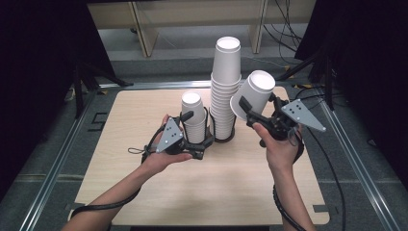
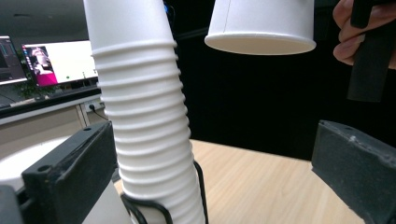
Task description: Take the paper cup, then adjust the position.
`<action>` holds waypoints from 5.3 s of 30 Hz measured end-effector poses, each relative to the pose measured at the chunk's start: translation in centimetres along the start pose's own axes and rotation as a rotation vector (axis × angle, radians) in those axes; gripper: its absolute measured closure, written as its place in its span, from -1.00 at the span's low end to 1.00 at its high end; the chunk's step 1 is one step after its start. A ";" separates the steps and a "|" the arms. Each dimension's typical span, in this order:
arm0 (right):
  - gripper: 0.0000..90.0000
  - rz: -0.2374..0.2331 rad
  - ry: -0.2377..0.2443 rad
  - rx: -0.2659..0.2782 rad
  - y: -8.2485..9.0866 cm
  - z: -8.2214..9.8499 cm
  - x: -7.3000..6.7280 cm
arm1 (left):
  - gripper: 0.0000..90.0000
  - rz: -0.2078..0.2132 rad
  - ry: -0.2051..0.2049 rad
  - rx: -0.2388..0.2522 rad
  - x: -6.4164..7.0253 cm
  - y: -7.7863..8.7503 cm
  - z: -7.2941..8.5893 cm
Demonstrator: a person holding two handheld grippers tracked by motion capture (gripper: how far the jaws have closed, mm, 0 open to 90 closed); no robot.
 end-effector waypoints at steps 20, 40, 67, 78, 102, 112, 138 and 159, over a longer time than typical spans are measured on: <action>-0.54 -0.028 -0.074 -0.180 2.4 9.9 -2.4 | -1.00 -0.016 0.092 -0.061 0.7 4.1 5.9; -0.54 -0.001 -0.155 -0.211 3.2 12.9 -2.2 | -1.00 -0.005 0.079 -0.104 2.0 5.4 8.1; -0.55 0.034 -0.325 -0.209 2.8 15.6 -2.6 | -1.00 0.050 0.049 -0.138 4.2 3.4 9.2; -0.55 0.045 -0.383 -0.230 2.3 16.8 -2.6 | -1.00 0.088 0.057 -0.151 5.4 1.0 9.4; -0.54 0.046 -0.605 -0.174 2.0 17.6 -2.3 | -1.00 0.082 0.058 -0.155 5.5 0.5 10.3; -0.54 0.058 -0.647 -0.137 2.0 17.2 -1.6 | -1.00 0.099 0.104 -0.135 5.6 0.0 10.5; -0.54 0.051 -0.692 -0.144 1.8 18.0 -2.3 | -1.00 0.105 0.072 -0.145 5.6 -1.4 10.8; -0.53 0.042 -0.680 -0.139 1.7 18.2 -2.7 | -1.00 0.127 0.057 -0.151 5.6 -1.8 10.9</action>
Point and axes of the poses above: each handheld gripper's, and its own axes: y roughly backward along the jaws, z roughly out of its underside, x roughly to its right, the point moved 9 cm from there along -y, roughly forward along the jaws, and after that the axes turned 3 degrees about -z, right-handed, at the moved point
